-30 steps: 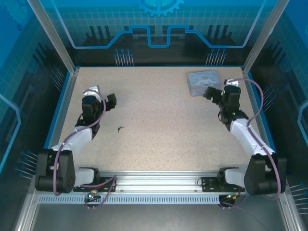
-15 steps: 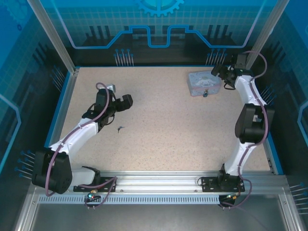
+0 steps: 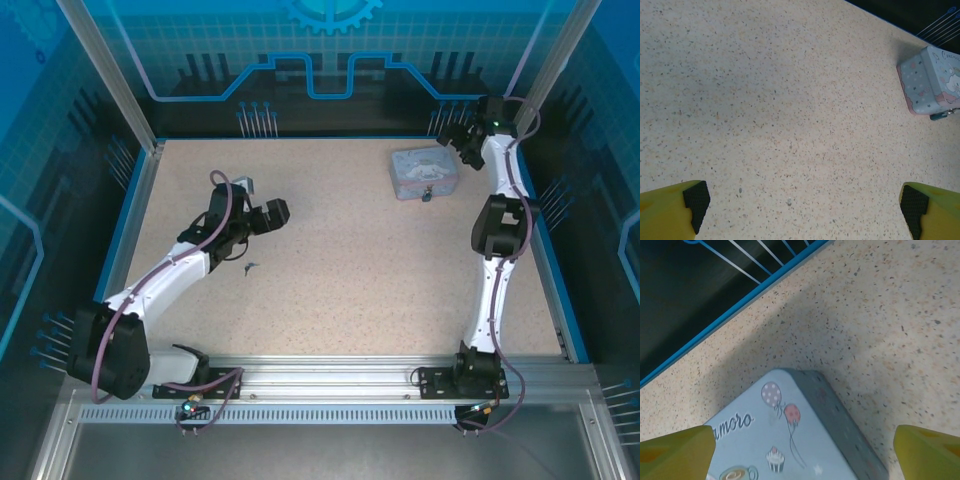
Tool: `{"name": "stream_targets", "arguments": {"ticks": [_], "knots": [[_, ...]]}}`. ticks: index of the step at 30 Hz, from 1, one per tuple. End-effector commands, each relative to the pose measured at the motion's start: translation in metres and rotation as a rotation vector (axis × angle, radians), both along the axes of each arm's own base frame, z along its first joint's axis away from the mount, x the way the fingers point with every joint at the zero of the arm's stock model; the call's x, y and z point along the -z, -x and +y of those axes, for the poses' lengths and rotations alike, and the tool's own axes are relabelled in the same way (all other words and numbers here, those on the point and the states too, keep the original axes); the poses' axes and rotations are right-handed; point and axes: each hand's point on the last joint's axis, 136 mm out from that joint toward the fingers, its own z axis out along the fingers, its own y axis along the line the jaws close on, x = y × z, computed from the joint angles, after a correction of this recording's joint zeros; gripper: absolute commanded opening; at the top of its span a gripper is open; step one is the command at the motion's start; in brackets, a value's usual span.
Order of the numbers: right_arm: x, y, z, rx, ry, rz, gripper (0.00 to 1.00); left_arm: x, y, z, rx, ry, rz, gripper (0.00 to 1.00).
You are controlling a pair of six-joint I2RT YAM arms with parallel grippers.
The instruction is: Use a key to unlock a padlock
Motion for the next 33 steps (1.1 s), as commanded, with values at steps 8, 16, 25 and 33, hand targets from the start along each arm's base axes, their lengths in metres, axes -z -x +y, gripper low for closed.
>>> {"name": "stream_targets", "arguments": {"ticks": [8, 16, 25, 33], "knots": [[0.028, -0.007, 0.049, -0.118, -0.158, 0.035, 0.85, -0.011, -0.01, -0.017, 0.032, 0.03, 0.012, 0.99], [0.023, 0.013, 0.135, -0.394, -0.076, 0.058, 0.64, -0.007, -0.019, -0.024, 0.045, 0.039, 0.011, 0.99], [0.015, 0.075, 0.246, -0.623, -0.008, 0.037, 0.67, 0.007, -0.054, -0.039, 0.064, 0.035, 0.024, 0.99], [0.027, 0.092, 0.247, -0.498, -0.174, 0.042, 0.78, 0.029, -0.098, -0.058, 0.095, 0.013, 0.081, 0.99]]}}
